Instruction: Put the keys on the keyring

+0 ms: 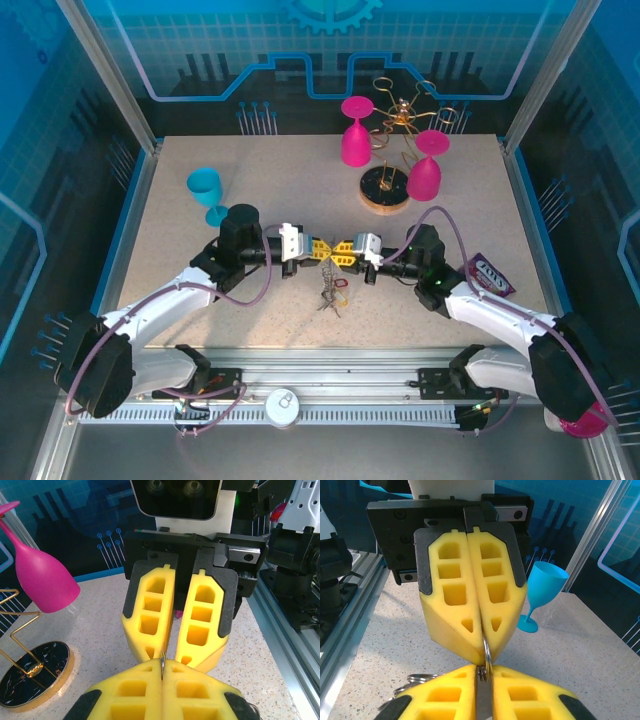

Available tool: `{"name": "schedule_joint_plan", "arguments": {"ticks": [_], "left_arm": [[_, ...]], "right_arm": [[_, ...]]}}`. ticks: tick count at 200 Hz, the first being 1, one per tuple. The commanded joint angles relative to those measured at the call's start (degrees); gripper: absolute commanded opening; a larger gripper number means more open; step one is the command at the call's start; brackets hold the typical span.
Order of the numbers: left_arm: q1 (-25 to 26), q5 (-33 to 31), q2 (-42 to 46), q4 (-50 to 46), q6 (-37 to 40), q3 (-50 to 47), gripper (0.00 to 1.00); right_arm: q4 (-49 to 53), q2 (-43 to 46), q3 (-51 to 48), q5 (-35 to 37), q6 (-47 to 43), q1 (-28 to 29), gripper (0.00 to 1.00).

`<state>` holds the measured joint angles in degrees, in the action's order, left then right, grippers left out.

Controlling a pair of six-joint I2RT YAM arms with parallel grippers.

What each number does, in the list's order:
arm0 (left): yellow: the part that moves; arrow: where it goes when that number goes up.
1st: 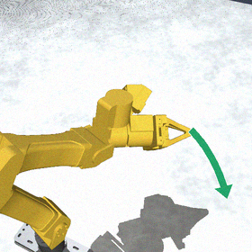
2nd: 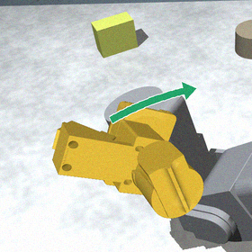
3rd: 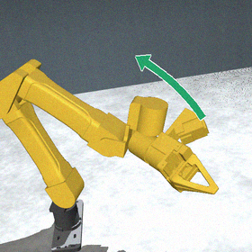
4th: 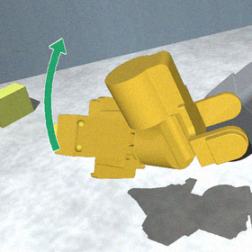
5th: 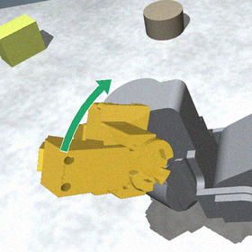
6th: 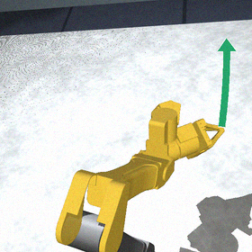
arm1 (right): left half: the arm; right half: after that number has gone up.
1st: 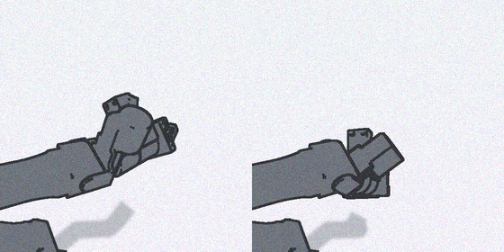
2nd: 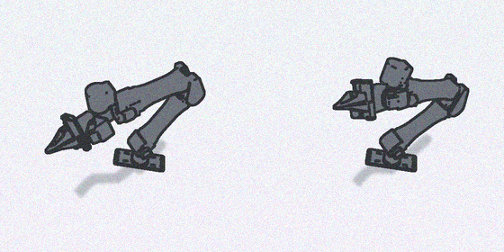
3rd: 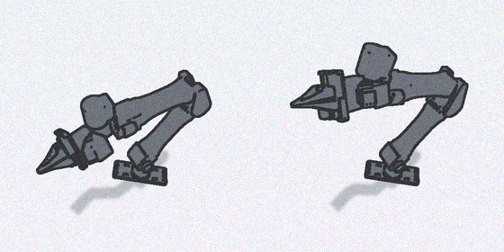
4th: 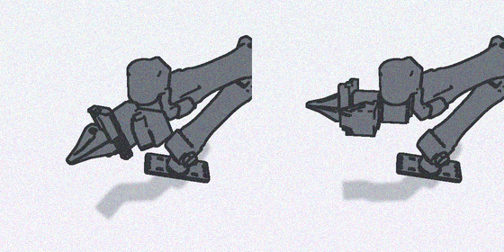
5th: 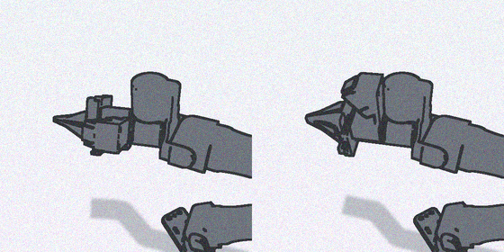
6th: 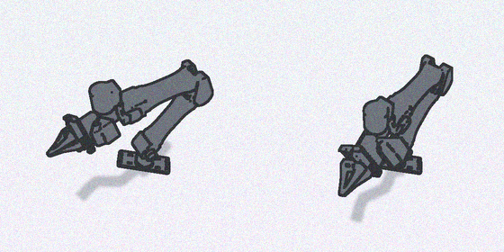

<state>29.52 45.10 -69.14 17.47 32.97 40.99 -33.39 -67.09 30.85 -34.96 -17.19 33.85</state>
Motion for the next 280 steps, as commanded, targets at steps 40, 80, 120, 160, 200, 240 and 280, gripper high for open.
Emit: {"name": "schedule_joint_plan", "arguments": {"ticks": [40,80,120,160,200,240,280], "left_arm": [[0.36,1.16,1.17,3.47,-0.02,-1.45,0.00],[0.33,-3.96,1.07,-5.00,1.97,0.49,0.12],[0.34,-7.14,0.60,-13.20,4.49,3.04,0.17],[0.34,-8.41,-0.15,-20.57,8.08,6.11,0.01],[0.38,-9.21,0.59,-20.77,9.41,5.81,0.00],[0.01,-8.60,3.01,-7.55,-0.66,0.84,0.00],[-0.16,-6.03,3.70,7.82,-13.03,-4.62,0.00]], "right_arm": [[-2.66,-0.87,1.49,-1.22,1.23,1.05,0.00],[9.40,0.94,4.75,0.15,-2.22,1.21,0.00],[22.28,1.77,8.84,2.09,-6.89,2.23,0.00],[34.46,0.66,14.84,5.41,-11.58,4.49,0.00],[31.26,1.05,14.91,7.59,-8.53,4.83,0.00],[11.53,3.36,3.36,6.06,1.02,1.46,0.30],[-3.41,1.11,-2.97,2.60,6.17,0.87,0.29]]}}
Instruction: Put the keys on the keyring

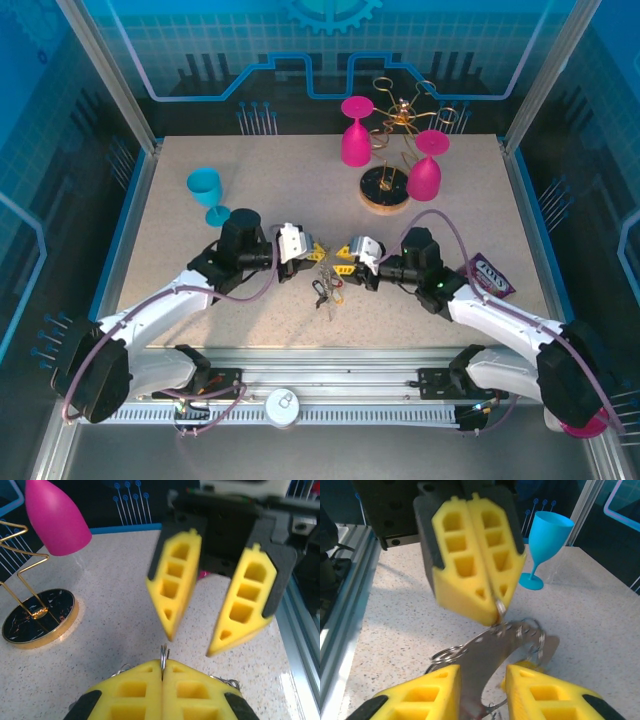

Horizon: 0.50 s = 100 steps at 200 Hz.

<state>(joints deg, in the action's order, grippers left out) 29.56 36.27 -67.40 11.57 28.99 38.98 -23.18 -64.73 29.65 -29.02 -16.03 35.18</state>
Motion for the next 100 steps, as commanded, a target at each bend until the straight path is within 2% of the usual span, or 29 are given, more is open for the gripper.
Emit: {"name": "schedule_joint_plan", "arguments": {"ticks": [1,41,100], "left_arm": [[-0.21,2.82,1.98,14.17,-9.22,-2.74,0.00],[-0.41,5.49,2.52,18.20,-11.87,-4.85,0.00],[-0.70,8.26,2.05,24.14,-15.65,-6.68,0.00]], "right_arm": [[-13.81,-1.35,-1.78,-3.47,5.07,-0.46,0.29],[-19.07,-2.86,-2.41,-4.63,7.28,-0.64,0.25],[-21.73,-3.64,-1.97,-5.70,9.09,-0.77,0.23]]}}
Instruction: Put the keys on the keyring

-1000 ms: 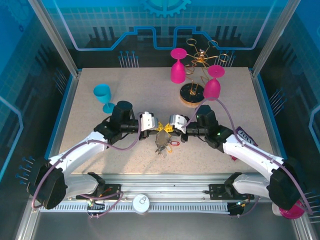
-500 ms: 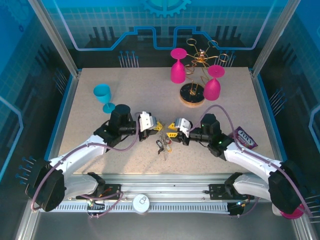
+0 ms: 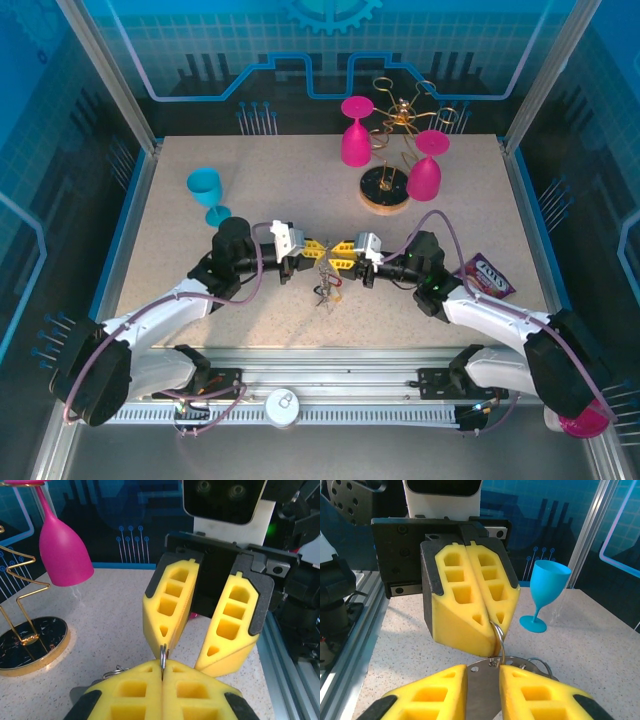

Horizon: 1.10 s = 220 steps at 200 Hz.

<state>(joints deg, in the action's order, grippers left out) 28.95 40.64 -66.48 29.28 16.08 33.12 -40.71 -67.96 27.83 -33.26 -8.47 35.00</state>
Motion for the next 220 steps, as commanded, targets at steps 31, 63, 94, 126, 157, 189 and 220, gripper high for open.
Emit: {"name": "schedule_joint_plan", "arguments": {"ticks": [31,63,94,126,157,189,220], "left_arm": [[-0.15,4.81,0.92,7.23,-3.33,-1.12,0.00],[-0.26,5.73,0.56,9.06,-4.45,-1.40,0.00],[-0.32,6.25,0.08,9.31,-4.85,-1.31,0.00],[-0.39,6.74,-0.14,8.72,-4.67,-1.13,0.00],[-0.48,6.78,-0.65,8.27,-4.21,-1.21,0.00],[-0.56,7.09,-1.31,8.30,-4.21,-1.11,0.00],[-0.74,6.60,-1.33,6.29,-3.54,-0.83,0.00]], "right_arm": [[-5.12,-0.27,0.03,-1.49,2.27,-0.55,0.23],[-5.56,-0.73,0.59,-2.01,2.49,-0.46,0.22],[-7.61,-1.35,0.78,-2.86,3.37,-0.46,0.18],[-8.82,-1.75,1.17,-3.31,3.81,-0.44,0.14],[-10.08,-1.99,1.34,-3.36,4.33,-0.46,0.14],[-10.27,-2.27,1.86,-4.00,4.22,-0.46,0.11],[-8.65,-2.46,2.43,-4.67,3.69,-0.46,0.00]]}}
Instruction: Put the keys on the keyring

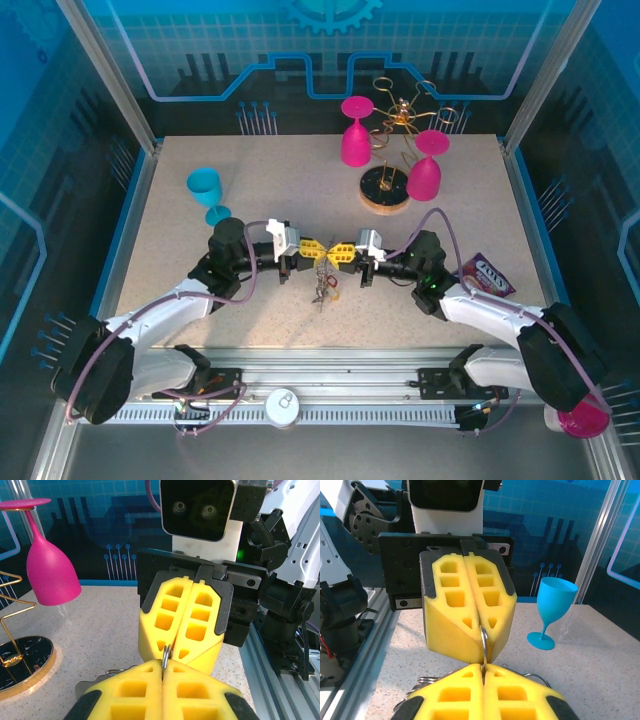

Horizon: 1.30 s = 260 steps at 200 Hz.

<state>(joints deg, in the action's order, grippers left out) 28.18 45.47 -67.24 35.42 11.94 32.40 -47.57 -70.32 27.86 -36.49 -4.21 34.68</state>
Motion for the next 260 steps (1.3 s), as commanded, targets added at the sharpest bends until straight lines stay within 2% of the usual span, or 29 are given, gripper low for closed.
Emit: {"name": "schedule_joint_plan", "arguments": {"ticks": [1,17,36,62,84,108,152,165,181,196,225,260], "left_arm": [[-0.02,1.71,-0.54,-0.06,0.65,-0.08,0.00],[-0.17,0.49,-0.12,-4.80,2.75,1.00,0.01],[-0.31,-0.92,0.52,-13.19,7.44,3.23,0.10],[-0.24,-1.92,0.39,-27.50,15.82,8.14,0.11],[-0.24,-2.74,-0.30,-35.49,21.09,11.68,0.10],[-0.18,-3.50,-1.21,-42.31,25.23,14.88,0.00],[0.09,-4.06,-1.64,-46.32,27.98,17.34,0.00],[0.09,-4.33,-0.96,-43.41,26.52,16.11,0.00],[0.07,-4.01,0.40,-36.53,23.49,12.96,0.00],[0.02,-3.95,1.42,-30.79,20.37,10.22,0.00],[-0.04,-2.51,3.12,-23.24,16.33,6.19,0.00],[-0.03,-1.36,4.66,-13.80,12.90,1.55,0.00]], "right_arm": [[-1.59,-0.04,2.44,-1.41,-0.64,-0.13,0.00],[3.43,0.48,3.33,-1.19,-2.06,-0.16,0.00],[13.13,1.62,5.26,-1.07,-5.62,-0.14,0.00],[28.13,3.04,9.26,-0.75,-11.99,0.04,0.00],[38.57,3.46,12.62,-0.68,-15.99,0.30,0.00],[47.75,3.18,16.82,-0.14,-19.40,0.65,0.00],[59.59,2.92,23.99,0.34,-22.68,1.03,0.00],[58.19,3.38,23.65,0.96,-21.39,0.96,0.00],[50.75,4.76,19.06,1.06,-18.49,0.65,0.19],[42.26,5.92,14.47,1.55,-16.08,0.46,0.24],[28.99,6.18,8.49,1.85,-12.30,-0.13,0.28],[23.02,5.05,6.36,-2.14,-10.11,-0.28,0.29]]}}
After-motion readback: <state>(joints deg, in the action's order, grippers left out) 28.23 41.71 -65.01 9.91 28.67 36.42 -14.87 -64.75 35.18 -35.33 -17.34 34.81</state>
